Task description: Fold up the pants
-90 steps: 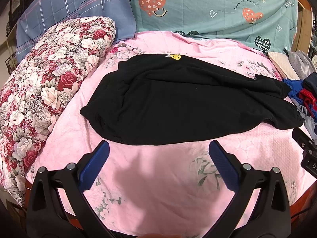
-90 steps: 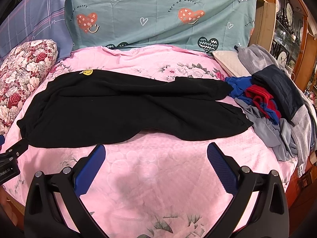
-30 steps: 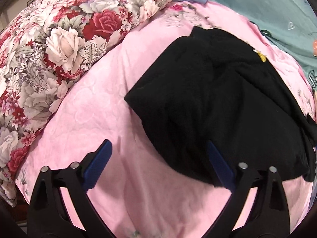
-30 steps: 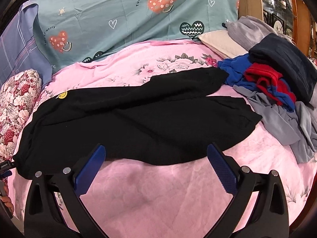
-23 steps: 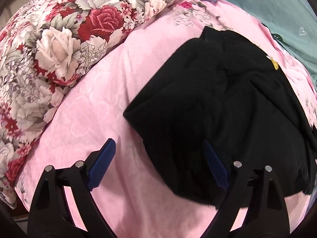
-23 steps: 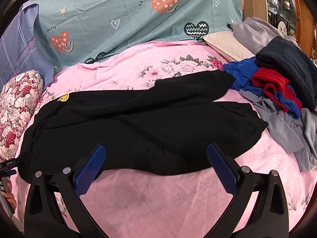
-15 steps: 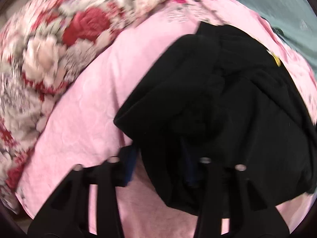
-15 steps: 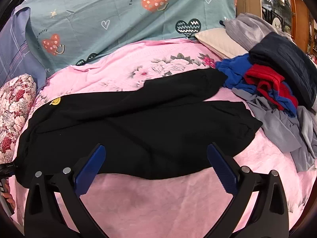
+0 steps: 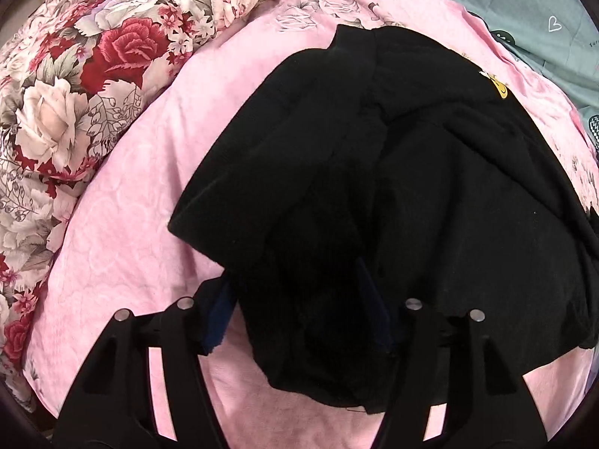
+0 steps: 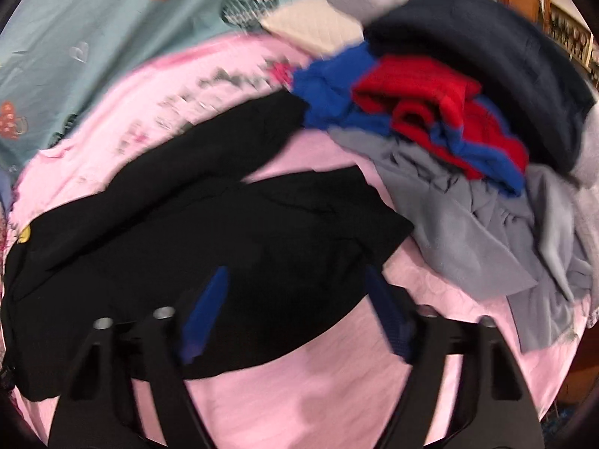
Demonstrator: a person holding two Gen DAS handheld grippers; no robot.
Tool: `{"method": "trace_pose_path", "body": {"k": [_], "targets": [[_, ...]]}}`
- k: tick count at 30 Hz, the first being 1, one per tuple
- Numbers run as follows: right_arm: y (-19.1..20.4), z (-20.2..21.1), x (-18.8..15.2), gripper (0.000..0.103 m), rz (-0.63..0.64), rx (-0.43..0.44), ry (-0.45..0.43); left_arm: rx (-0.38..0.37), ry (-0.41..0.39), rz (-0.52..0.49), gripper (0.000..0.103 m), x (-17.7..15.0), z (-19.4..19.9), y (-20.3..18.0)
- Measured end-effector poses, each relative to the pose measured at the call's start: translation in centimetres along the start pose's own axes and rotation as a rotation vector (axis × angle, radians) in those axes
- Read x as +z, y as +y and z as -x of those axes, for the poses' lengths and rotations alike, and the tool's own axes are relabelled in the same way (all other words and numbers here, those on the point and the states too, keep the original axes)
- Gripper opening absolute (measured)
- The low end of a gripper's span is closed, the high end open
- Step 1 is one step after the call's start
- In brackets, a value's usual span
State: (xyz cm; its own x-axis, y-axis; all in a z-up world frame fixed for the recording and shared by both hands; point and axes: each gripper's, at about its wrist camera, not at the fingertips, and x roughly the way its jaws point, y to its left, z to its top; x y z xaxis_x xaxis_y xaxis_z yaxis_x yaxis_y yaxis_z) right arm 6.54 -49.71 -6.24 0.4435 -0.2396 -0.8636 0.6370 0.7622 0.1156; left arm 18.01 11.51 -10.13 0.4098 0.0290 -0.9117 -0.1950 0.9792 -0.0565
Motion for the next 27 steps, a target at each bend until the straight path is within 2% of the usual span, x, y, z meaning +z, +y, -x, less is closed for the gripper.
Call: {"method": "trace_pose_path", "body": {"k": [1, 3, 4, 7, 10, 11, 12, 15, 17, 18, 19, 20, 22, 24, 26, 27], "targets": [[-0.8, -0.8, 0.3, 0.070, -0.033, -0.005, 0.029, 0.001, -0.004, 0.002, 0.041, 0.1, 0.0, 0.0], [-2.1, -1.9, 0.7, 0.064, -0.074, 0.014, 0.060, -0.013, -0.008, 0.010, 0.023, 0.2, 0.3, 0.0], [-2.7, -2.4, 0.8, 0.064, -0.104, 0.022, 0.076, -0.019, -0.009, 0.005, 0.018, 0.3, 0.3, -0.1], [-3.4, -2.8, 1.6, 0.061, -0.115, 0.027, 0.065, -0.007, -0.022, -0.014, 0.015, 0.6, 0.6, -0.6], [-3.9, -3.5, 2.1, 0.048, -0.134, 0.016, 0.071, -0.019, -0.017, 0.009, 0.015, 1.1, 0.4, -0.5], [-4.0, -3.4, 2.2, 0.037, -0.144, 0.005, 0.067, -0.032, -0.013, 0.026, 0.015, 1.5, 0.3, -0.4], [-4.4, -3.4, 2.4, 0.031, -0.151, 0.007, 0.065, -0.041, -0.012, 0.037, 0.014, 1.7, 0.3, -0.2], [-5.4, -3.1, 2.3, 0.021, -0.175, 0.018, 0.063, -0.063, -0.004, 0.067, 0.014, 1.9, 0.3, 0.5], [-5.9, -2.0, 2.1, 0.024, -0.151, -0.034, 0.038, -0.071, -0.002, 0.071, 0.017, 1.9, 0.3, 0.7], [-6.2, -1.9, 2.1, 0.041, -0.151, -0.043, 0.035, -0.074, 0.001, 0.071, 0.020, 1.9, 0.3, 0.7], [-6.7, -1.5, 1.9, 0.052, -0.162, -0.042, 0.029, -0.076, 0.002, 0.073, 0.026, 1.5, 0.4, 1.1], [-7.2, -1.2, 1.6, 0.056, -0.172, -0.030, 0.018, -0.082, 0.007, 0.076, 0.029, 1.5, 0.2, 1.0], [-7.4, -1.6, 1.2, 0.056, -0.166, -0.037, 0.040, -0.083, 0.020, 0.064, 0.030, 1.1, 0.0, 0.7], [-7.3, -2.4, 1.0, 0.055, -0.175, 0.006, 0.068, -0.075, 0.018, 0.054, 0.032, 0.9, -0.1, 0.2], [-6.9, -2.8, 1.4, 0.054, -0.172, 0.003, 0.042, -0.071, 0.017, 0.051, 0.039, 0.9, -0.2, -0.2], [-6.7, -3.0, 1.5, 0.054, -0.175, 0.016, 0.040, -0.084, 0.022, 0.057, 0.047, 1.0, -0.3, -0.3]]}}
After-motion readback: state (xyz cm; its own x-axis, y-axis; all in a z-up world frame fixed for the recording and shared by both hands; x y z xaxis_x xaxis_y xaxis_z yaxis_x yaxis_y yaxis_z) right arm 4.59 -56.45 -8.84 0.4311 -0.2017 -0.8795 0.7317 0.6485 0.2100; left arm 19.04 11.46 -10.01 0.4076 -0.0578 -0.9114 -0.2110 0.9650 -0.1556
